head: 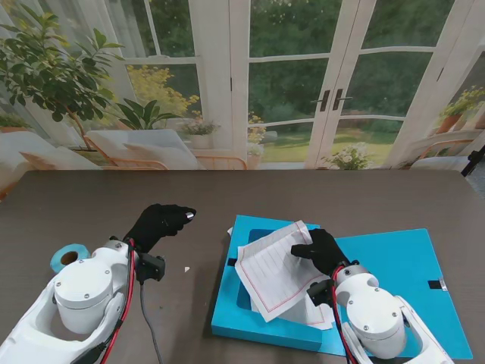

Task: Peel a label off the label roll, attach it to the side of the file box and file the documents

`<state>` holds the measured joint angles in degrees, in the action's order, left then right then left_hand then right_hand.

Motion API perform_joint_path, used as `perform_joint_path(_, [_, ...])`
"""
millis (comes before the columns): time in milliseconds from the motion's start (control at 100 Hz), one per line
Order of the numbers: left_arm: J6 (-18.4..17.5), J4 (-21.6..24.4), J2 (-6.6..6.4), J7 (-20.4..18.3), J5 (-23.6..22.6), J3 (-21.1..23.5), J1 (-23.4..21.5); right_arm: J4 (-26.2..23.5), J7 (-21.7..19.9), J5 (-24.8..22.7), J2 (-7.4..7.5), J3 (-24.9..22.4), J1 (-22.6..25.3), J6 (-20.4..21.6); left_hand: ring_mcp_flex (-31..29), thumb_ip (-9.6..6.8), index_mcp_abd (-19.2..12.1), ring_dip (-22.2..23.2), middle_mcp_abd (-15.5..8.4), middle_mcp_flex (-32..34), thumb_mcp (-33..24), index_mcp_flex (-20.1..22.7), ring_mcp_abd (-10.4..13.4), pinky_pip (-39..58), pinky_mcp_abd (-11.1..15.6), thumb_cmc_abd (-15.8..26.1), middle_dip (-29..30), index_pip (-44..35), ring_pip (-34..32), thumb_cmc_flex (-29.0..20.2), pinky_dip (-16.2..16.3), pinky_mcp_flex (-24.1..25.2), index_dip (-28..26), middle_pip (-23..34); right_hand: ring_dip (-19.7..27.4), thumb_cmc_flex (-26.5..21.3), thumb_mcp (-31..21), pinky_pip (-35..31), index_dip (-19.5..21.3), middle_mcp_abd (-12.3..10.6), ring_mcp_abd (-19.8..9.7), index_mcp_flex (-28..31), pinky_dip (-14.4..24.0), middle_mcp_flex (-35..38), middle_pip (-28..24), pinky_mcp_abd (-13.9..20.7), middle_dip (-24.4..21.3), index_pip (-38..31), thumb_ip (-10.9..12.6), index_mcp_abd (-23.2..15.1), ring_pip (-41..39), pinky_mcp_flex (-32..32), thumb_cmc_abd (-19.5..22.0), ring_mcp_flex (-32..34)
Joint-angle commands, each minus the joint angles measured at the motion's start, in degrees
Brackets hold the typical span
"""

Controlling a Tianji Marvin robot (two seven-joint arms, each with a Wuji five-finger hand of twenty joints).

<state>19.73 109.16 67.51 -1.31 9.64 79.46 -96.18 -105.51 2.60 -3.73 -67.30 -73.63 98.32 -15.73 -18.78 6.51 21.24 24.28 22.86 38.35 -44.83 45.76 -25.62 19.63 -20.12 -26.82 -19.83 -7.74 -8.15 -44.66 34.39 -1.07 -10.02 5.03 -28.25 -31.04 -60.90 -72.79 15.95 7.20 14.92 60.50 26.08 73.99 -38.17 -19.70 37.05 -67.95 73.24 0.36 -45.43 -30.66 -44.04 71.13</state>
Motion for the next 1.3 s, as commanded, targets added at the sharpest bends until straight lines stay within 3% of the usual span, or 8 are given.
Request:
perform_joint_path(0, [-0.52, -0.05, 0.02, -0.83, 0.31, 0.11, -0.49, 1.26, -0.70, -0.27, 0.02, 0.22, -0.18, -0.57, 1.24, -1.52, -1.56, -0.16, -1.30, -1.10, 1.43, -0.17, 0.73, -4.93, 2.47, 1.16, 0.67, -0.20, 1.06, 1.52, 2.05, -2.01, 0.20, 0.19, -0.47, -0.82, -1.00, -1.82, 0.61, -1.32, -0.27, 1.18, -0.15, 0.31, -1.22, 0.87, 0.73, -2.64, 1.98, -3.60, -0.20, -1.90, 1.91, 2.44])
perform_joint_path(460, [0.13, 0.76, -0.10, -1.37, 0.67, 0.63, -1.17, 3.16, 1.05, -6.32, -0.11, 0.63, -1.09, -5.57, 1.06, -1.51, -1.37, -0.08, -0.63, -1.23, 1.98, 0.47, 0.86, -6.12, 2.85, 1.74, 0.64, -0.53, 1.75, 1.34, 4.94, -1.62, -0.17, 0.16, -0.59, -0.75, -0.76, -1.89, 0.49, -1.66, -0.50, 0.86, -0.13, -0.03, -1.53, 1.44, 0.51, -3.04, 1.88, -4.14, -0.08, -1.53, 1.85, 2.19])
perform_joint_path(640, [-0.02, 0.68, -0.13, -1.32, 0.25, 0.74, -1.24, 3.02, 1.98, -7.81, -0.36, 1.05, -1.12, -9.13, 2.42, -1.48, -1.24, -0.15, -1.14, -3.39, 2.55, -0.02, 1.86, -6.81, 4.24, 2.24, 0.81, -0.18, 2.43, 1.26, 5.24, -0.65, -0.12, -0.34, -0.69, -0.78, -0.84, -2.01, 0.39, -1.43, -0.63, 0.88, -0.13, -0.04, -1.68, 1.46, 0.44, -3.19, 1.96, -4.03, -0.15, -1.56, 1.88, 2.14])
perform_joint_path(1290, [-1.31, 0.36, -0.02, -0.97, 1.05, 0.88, -1.65, 5.86, 4.96, -11.22, -1.76, 3.73, -5.09, -21.46, 2.71, -1.64, -1.11, 0.08, -0.69, -3.57, 3.78, 0.08, 1.76, -7.49, 4.36, 2.79, 0.82, -0.13, 2.96, 0.80, 5.96, -0.22, -0.31, -0.17, -0.82, -0.68, -0.59, -2.40, -0.17, -1.71, -1.10, 0.68, -0.55, -0.02, -2.33, 1.98, -0.17, -3.88, 1.79, -4.53, -0.46, -2.00, 1.82, 2.39])
